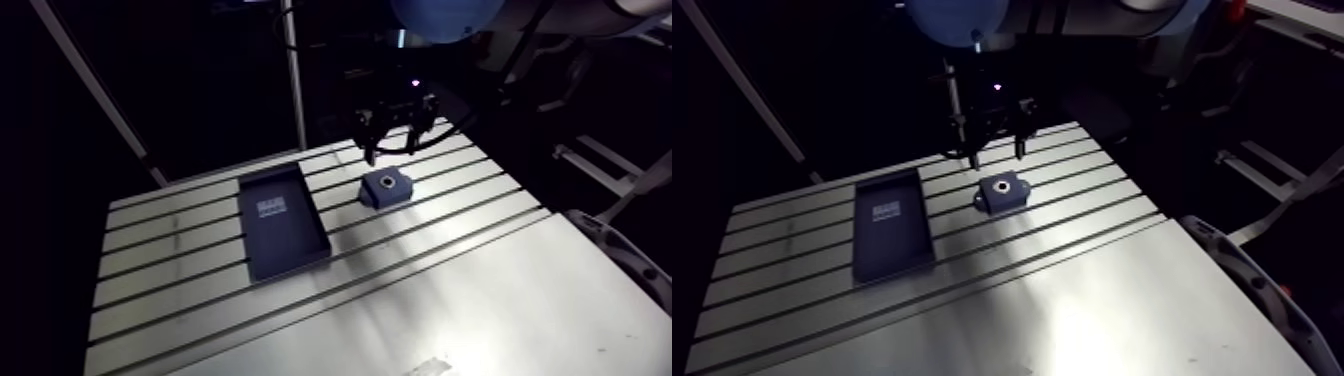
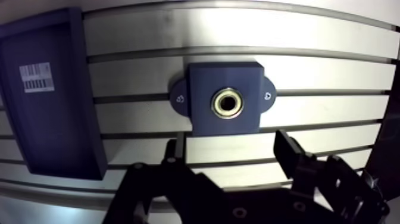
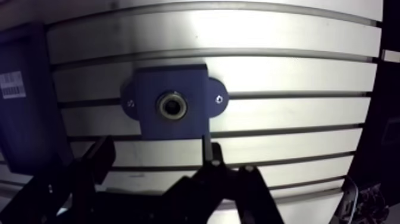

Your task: Pick up the bearing and press it into the housing until flush.

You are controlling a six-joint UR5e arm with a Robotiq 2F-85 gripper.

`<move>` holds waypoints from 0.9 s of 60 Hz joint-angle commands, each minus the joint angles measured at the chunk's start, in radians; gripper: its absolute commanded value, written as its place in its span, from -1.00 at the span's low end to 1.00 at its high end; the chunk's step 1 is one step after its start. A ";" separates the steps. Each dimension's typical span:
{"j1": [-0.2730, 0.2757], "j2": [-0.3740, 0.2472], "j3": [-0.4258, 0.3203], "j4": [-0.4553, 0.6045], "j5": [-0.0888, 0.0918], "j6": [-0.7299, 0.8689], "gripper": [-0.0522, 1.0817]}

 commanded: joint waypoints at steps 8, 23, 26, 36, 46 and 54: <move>0.007 -0.098 -0.062 0.219 -0.001 0.081 -0.90; 0.061 -0.158 -0.166 0.398 0.000 0.148 -0.90; 0.067 -0.171 -0.175 0.419 0.000 0.151 -0.90; 0.095 -0.200 -0.172 0.429 -0.003 0.177 -0.90; 0.120 -0.226 -0.177 0.431 -0.001 0.187 -0.90; 0.142 -0.260 -0.195 0.438 0.002 0.188 -0.90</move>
